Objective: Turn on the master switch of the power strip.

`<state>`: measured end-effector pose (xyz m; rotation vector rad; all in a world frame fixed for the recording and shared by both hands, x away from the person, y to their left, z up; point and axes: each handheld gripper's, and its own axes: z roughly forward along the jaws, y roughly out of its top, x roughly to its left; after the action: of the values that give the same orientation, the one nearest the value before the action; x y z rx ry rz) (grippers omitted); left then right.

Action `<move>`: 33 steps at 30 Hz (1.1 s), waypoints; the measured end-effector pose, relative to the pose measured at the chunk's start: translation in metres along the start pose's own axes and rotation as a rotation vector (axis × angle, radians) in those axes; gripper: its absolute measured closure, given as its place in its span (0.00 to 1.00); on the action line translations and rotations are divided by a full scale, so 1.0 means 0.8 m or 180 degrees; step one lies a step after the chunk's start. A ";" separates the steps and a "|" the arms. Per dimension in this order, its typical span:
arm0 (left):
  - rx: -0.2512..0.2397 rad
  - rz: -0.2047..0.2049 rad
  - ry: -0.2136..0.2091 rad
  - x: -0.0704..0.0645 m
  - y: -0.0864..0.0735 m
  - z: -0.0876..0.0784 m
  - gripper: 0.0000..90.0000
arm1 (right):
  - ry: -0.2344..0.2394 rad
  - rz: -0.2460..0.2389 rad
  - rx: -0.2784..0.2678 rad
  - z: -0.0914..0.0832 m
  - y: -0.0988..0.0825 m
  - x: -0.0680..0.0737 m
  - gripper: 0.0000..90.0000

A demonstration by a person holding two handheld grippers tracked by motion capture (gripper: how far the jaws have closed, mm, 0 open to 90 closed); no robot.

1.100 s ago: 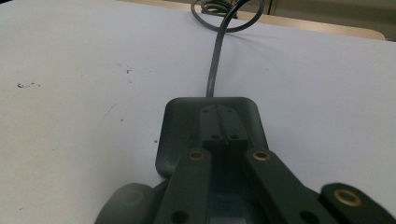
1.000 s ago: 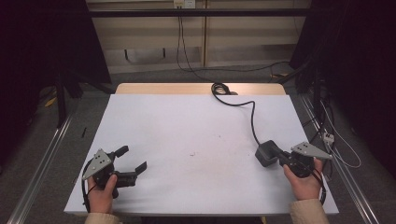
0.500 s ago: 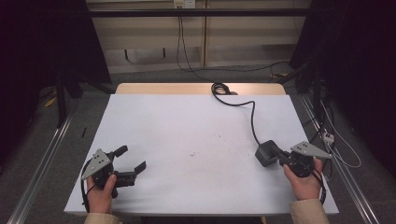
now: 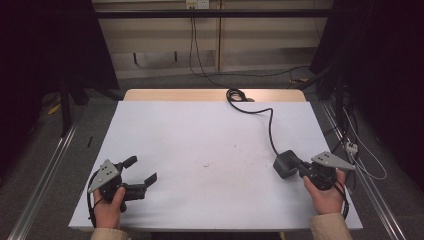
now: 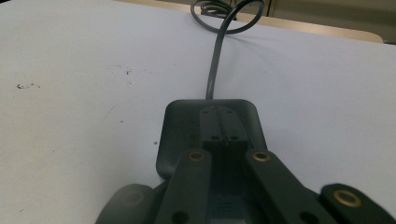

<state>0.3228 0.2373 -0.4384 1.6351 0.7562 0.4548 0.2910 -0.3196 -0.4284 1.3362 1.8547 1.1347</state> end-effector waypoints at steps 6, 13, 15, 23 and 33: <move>-0.0004 -0.0004 0.0002 0.000 0.000 0.000 0.04 | -0.0003 0.0004 -0.0009 0.000 0.000 0.000 1.00; -0.0006 -0.0001 0.0004 0.000 0.000 0.000 0.04 | 0.0026 0.0090 -0.0022 0.000 -0.001 -0.001 1.00; -0.0010 0.0001 0.0003 0.000 0.000 0.000 0.04 | 0.0036 0.0099 -0.0028 0.000 -0.001 -0.002 1.00; -0.0014 -0.0004 0.0008 0.001 0.000 0.000 0.04 | 0.0052 0.0114 -0.0028 0.001 -0.001 0.001 1.00; -0.0014 -0.0001 0.0015 0.000 0.000 0.000 0.04 | 0.0091 0.0195 -0.0075 -0.001 0.002 0.001 0.96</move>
<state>0.3231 0.2375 -0.4381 1.6304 0.7586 0.4598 0.2908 -0.3189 -0.4271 1.3789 1.8261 1.2091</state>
